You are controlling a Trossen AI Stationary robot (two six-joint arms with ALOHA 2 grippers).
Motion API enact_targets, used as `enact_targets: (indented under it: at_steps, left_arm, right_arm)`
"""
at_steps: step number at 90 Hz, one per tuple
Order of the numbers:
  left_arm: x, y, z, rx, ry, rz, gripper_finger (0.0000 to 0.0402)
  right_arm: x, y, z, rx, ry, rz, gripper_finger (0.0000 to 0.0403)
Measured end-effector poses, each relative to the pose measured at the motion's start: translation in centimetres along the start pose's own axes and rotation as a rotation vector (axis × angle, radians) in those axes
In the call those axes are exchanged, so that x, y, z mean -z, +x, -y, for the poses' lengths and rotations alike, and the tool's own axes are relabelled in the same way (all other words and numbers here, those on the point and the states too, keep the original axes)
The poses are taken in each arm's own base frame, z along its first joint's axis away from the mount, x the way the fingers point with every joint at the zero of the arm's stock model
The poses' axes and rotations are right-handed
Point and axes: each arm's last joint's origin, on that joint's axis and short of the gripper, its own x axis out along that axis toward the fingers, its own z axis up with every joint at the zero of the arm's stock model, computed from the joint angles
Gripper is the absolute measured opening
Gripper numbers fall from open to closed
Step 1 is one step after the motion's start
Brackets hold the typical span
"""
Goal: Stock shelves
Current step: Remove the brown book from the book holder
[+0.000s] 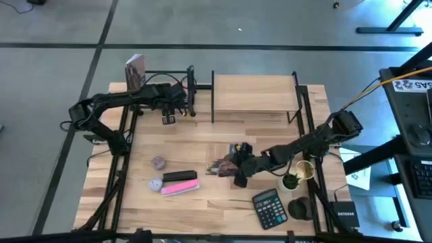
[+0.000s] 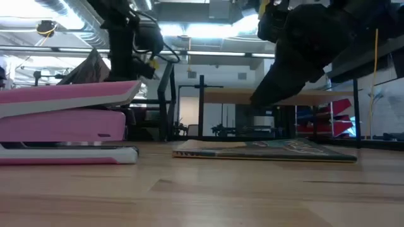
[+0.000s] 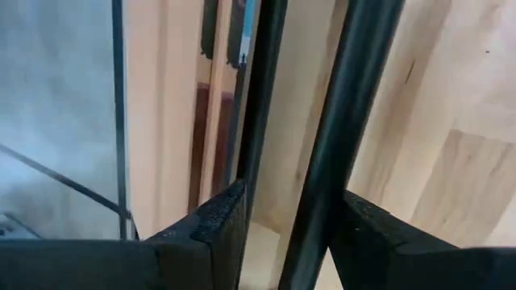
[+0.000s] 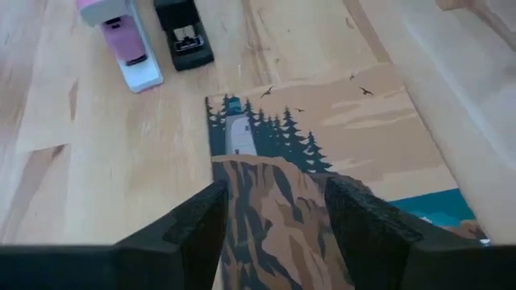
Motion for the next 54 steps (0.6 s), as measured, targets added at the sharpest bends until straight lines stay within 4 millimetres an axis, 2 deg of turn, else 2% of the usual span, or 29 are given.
enact_targets:
  at_steps: [8, 25, 34, 54]
  left_arm:
    - [-0.2, -0.6, -0.1, 0.019, 0.0, 0.011, 0.0141]
    - [-1.6, -3.9, 0.3, 0.09, 0.024, 0.092, 0.0141]
    - [-2.2, -5.2, 0.3, 0.065, 0.049, 0.12, 0.0141]
    - [-1.7, -4.3, -0.9, -0.009, 0.11, 0.084, 0.0141]
  right_arm:
    - [-0.1, 0.1, 0.1, -0.001, -0.01, -0.002, 0.0195]
    - [-0.7, 0.5, 1.3, -0.013, -0.032, -0.007, 0.0195]
    - [-1.3, 0.8, 2.1, -0.034, -0.042, 0.009, 0.0195]
    - [-3.3, 1.4, 4.0, -0.111, -0.085, 0.101, 0.0195]
